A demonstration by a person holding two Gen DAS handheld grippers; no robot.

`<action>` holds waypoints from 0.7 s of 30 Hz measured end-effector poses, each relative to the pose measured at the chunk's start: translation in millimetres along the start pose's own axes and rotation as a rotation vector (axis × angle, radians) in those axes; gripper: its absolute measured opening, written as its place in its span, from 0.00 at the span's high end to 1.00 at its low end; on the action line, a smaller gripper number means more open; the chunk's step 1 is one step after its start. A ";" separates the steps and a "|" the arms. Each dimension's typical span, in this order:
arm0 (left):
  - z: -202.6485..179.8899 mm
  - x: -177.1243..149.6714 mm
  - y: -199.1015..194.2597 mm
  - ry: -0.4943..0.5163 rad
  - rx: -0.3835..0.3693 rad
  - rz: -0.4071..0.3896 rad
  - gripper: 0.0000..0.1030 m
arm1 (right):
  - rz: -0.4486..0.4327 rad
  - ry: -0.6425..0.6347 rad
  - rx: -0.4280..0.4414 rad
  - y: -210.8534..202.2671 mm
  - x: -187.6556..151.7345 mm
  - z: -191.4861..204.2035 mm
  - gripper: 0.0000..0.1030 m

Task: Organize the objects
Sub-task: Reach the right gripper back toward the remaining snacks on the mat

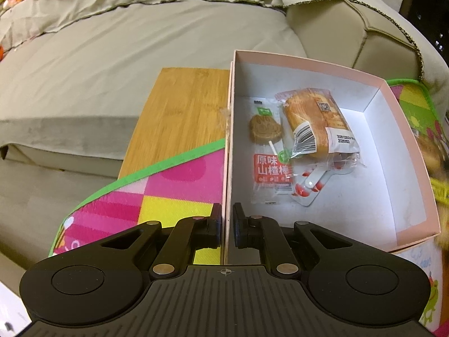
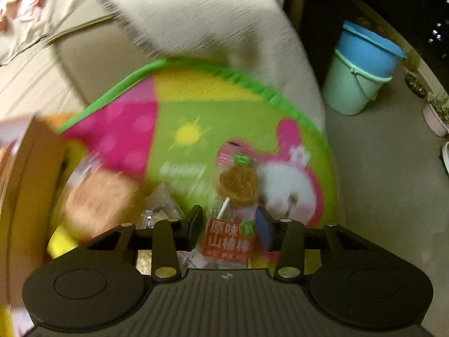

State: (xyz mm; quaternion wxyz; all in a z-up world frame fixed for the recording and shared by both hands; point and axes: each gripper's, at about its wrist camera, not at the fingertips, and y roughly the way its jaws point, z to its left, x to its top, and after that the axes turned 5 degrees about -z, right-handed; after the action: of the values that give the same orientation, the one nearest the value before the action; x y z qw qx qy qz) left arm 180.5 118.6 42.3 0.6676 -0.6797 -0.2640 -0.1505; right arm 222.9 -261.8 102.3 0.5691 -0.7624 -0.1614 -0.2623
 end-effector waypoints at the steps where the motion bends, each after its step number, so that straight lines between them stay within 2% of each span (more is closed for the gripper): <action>1: -0.5 -0.6 -0.2 0.004 0.000 0.001 0.90 | 0.002 -0.009 0.016 -5.8 -8.2 4.7 0.63; 6: -2.3 -2.0 -1.9 0.031 -0.006 0.001 0.90 | 0.028 -0.118 0.152 -38.5 -53.0 40.4 0.63; 9: -3.0 -1.7 -3.4 0.039 -0.007 0.000 0.90 | 0.017 -0.142 0.177 -58.1 -70.4 50.7 0.58; 14: -2.8 -1.2 -7.0 0.043 -0.012 -0.004 0.90 | -0.016 -0.097 0.148 -91.5 -88.7 47.9 0.20; 16: -1.7 0.8 -6.9 0.042 -0.017 0.005 0.91 | 0.013 -0.122 0.177 -102.3 -95.7 47.9 0.16; 18: -0.4 2.6 -7.0 0.039 -0.015 0.017 0.91 | 0.068 -0.171 0.210 -101.6 -104.9 53.7 0.16; 21: -1.9 4.6 -7.4 0.046 -0.015 0.018 0.91 | 0.093 -0.343 0.188 -105.4 -121.3 74.6 0.15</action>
State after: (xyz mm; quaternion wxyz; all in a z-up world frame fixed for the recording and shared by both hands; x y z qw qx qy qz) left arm 180.3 117.2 51.1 0.6698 -0.6833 -0.2412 -0.1621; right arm 83.4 -152.8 98.1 0.6134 -0.7462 -0.2442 -0.0857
